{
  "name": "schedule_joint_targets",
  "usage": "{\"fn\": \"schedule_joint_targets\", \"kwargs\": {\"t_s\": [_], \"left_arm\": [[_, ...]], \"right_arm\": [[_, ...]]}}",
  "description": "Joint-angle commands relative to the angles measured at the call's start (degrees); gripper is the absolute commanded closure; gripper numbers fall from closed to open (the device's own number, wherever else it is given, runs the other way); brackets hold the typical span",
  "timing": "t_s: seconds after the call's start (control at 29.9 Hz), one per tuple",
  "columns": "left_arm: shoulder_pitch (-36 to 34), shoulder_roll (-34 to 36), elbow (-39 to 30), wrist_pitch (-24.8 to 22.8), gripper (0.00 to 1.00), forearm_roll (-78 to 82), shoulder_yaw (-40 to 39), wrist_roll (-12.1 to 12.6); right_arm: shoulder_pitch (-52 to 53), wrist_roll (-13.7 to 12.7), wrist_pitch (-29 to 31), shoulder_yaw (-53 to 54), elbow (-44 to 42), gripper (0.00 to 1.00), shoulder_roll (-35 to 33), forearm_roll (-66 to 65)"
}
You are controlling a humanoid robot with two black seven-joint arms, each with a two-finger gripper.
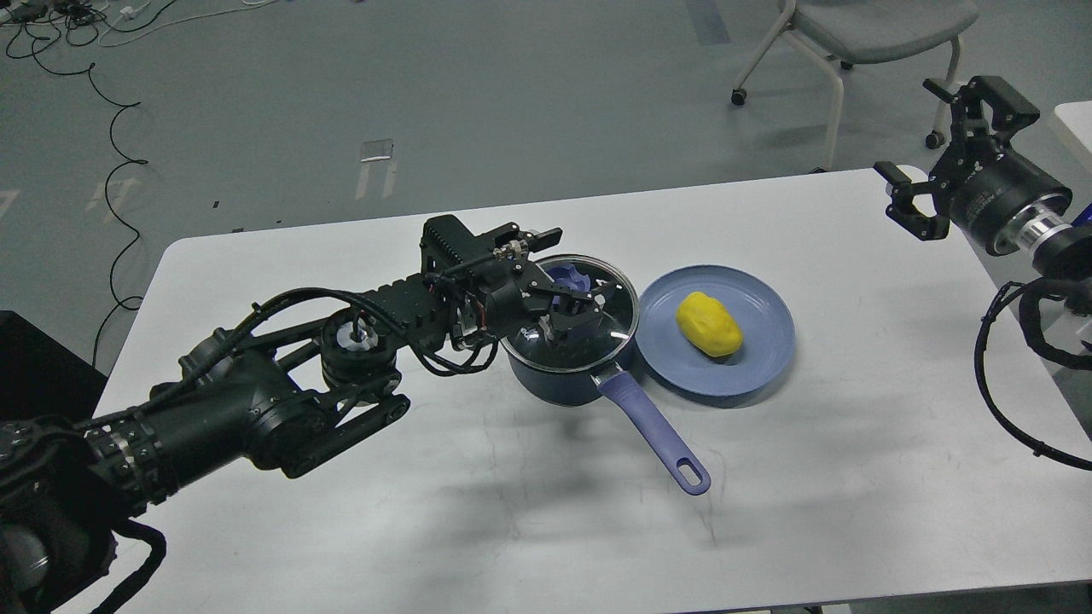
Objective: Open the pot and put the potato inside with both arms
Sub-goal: 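Close the left gripper on the lid knob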
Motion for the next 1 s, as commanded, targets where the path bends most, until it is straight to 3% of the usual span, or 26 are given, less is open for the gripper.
{"fn": "schedule_joint_targets", "kwargs": {"t_s": [0.0,0.63,0.77,0.97], "left_arm": [[0.0,-0.1,0.1,0.0,0.13,-0.1,0.2,0.0],[1.0,0.0,1.5,-1.1,0.13,-0.8,0.4,-0.1],[1.0,0.0,2.3,-1.1,0.23,-0.8,0.4,-0.1],[1.0,0.2,2.3,-1.2,0.25,-0.8,0.4,-0.2]], "right_arm": [[-0.1,0.0,0.0,-0.3,-0.8,0.00,0.1,0.0],[-0.4,0.0,0.1,-0.5,-1.2,0.00,0.2,-0.1],[-0.3,0.0,0.2,-0.4,-1.1,0.00,0.2,0.0],[-0.4,0.0,0.2,-0.5,-1.2,0.00,0.3,-0.1]]}}
